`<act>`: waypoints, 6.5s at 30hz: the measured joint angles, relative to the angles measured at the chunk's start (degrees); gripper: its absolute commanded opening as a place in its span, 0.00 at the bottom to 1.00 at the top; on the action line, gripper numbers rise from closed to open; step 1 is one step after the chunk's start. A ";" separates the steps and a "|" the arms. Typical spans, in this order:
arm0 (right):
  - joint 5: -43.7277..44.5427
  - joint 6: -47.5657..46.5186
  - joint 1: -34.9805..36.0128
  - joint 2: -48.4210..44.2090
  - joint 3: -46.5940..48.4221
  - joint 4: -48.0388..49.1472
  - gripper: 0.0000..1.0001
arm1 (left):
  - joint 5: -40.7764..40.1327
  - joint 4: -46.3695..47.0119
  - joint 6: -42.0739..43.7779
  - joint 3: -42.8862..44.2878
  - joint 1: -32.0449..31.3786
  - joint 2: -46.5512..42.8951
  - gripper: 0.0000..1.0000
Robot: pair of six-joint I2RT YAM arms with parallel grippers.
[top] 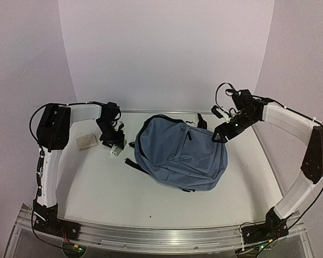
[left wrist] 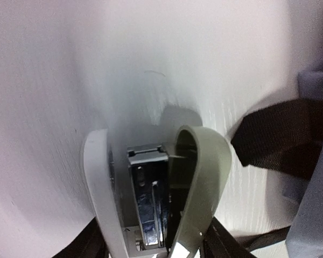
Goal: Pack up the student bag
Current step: Pick up the stationery from the center of the board, then place the stationery in the student bag.
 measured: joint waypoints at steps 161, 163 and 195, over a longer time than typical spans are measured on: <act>-11.90 23.09 2.94 3.33 -3.90 10.59 0.00 | 27.63 17.99 -30.20 28.61 -27.25 14.85 0.16; -12.50 23.53 2.90 3.26 -4.91 11.25 0.00 | 27.17 16.90 -30.11 31.37 -27.35 16.16 0.16; -13.99 24.95 2.82 3.06 -6.69 12.62 0.00 | 22.32 22.34 -30.42 15.96 -28.22 6.03 0.71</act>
